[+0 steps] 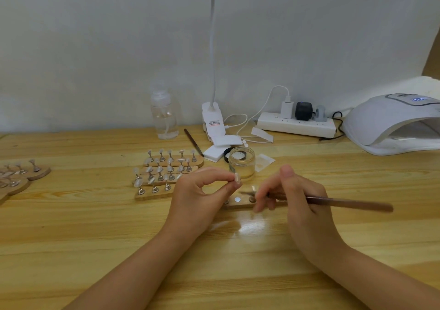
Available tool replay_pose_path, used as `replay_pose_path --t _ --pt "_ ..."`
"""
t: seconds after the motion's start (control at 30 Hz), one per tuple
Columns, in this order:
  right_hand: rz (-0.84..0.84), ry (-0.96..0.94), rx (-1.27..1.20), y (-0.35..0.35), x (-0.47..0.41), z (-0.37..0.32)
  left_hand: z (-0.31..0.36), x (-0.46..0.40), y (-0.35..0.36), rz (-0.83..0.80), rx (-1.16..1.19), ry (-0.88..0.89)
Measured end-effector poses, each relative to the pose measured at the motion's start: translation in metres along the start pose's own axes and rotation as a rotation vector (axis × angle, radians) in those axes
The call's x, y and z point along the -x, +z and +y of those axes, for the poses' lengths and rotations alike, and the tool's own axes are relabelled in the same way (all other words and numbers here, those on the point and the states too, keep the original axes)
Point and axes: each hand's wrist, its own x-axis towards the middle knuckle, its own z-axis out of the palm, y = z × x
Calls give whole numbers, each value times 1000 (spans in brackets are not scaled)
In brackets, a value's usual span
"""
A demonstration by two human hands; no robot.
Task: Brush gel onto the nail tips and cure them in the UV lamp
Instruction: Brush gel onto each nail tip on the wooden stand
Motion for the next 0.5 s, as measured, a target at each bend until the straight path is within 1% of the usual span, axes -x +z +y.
replay_pose_path --t 0.1,0.23,0.3,0.4,0.5 --pt "20 -64 40 -1 0 -2 0 -1 0 -1 3 -6" --pt "41 -102 286 0 -5 -4 2 0 0 -16 26 16" --pt "16 -117 412 1 -7 -2 2 0 0 -38 26 26" --pt "-12 -142 483 1 -7 2 1 0 0 -69 0 28" --pt "-18 -162 502 2 -7 4 1 0 1 -81 32 5"
